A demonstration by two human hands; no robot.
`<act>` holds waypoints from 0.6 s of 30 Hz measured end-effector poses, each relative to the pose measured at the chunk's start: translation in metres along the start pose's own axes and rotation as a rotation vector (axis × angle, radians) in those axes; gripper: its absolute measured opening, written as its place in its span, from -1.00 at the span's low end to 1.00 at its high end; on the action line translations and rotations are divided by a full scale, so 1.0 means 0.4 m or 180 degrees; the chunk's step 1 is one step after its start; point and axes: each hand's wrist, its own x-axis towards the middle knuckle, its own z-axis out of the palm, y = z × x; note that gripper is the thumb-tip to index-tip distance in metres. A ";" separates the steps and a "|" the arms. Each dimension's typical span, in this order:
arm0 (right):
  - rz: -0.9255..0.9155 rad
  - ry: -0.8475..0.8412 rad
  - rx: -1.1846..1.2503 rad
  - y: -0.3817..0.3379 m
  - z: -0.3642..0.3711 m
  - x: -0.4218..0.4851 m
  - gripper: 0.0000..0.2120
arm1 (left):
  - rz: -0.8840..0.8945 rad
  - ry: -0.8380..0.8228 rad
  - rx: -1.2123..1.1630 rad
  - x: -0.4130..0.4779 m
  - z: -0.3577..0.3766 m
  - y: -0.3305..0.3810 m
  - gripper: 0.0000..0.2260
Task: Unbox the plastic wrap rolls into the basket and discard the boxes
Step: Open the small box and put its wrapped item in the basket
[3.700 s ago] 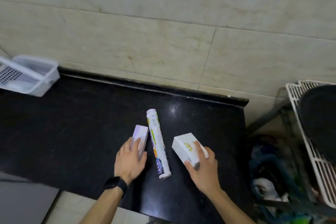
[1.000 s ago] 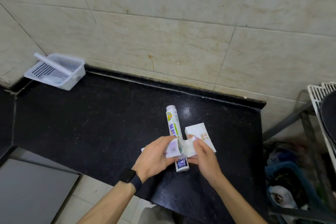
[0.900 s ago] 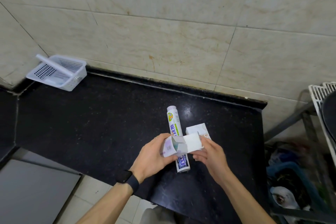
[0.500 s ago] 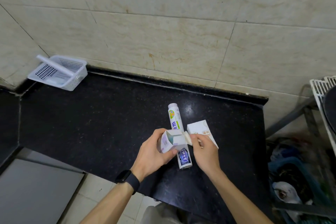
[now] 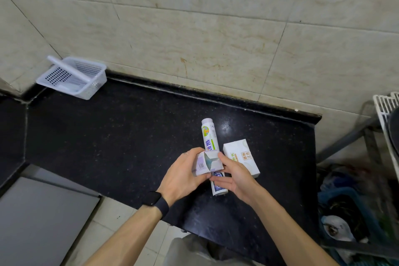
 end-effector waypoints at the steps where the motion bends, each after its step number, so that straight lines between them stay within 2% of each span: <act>1: 0.0001 0.0007 0.0063 -0.003 -0.001 0.004 -0.61 | 0.0058 0.0010 0.0068 0.001 0.000 0.000 -0.43; 7: 0.0163 0.0008 0.0466 -0.025 -0.005 0.017 -0.67 | 0.0363 0.0044 0.0264 0.007 -0.013 -0.001 -0.42; 10: 0.0147 -0.0052 0.0477 -0.039 -0.006 0.015 -0.65 | 0.0772 0.0012 0.0516 0.012 -0.020 -0.009 -0.55; 14: 0.0098 -0.0113 0.0452 -0.054 -0.003 0.013 -0.65 | 0.0780 0.0006 0.0640 0.024 -0.032 -0.002 -0.66; 18: 0.0017 -0.0158 0.0449 -0.061 -0.001 0.017 -0.65 | 0.0613 0.0154 0.0365 0.029 -0.039 0.005 -0.48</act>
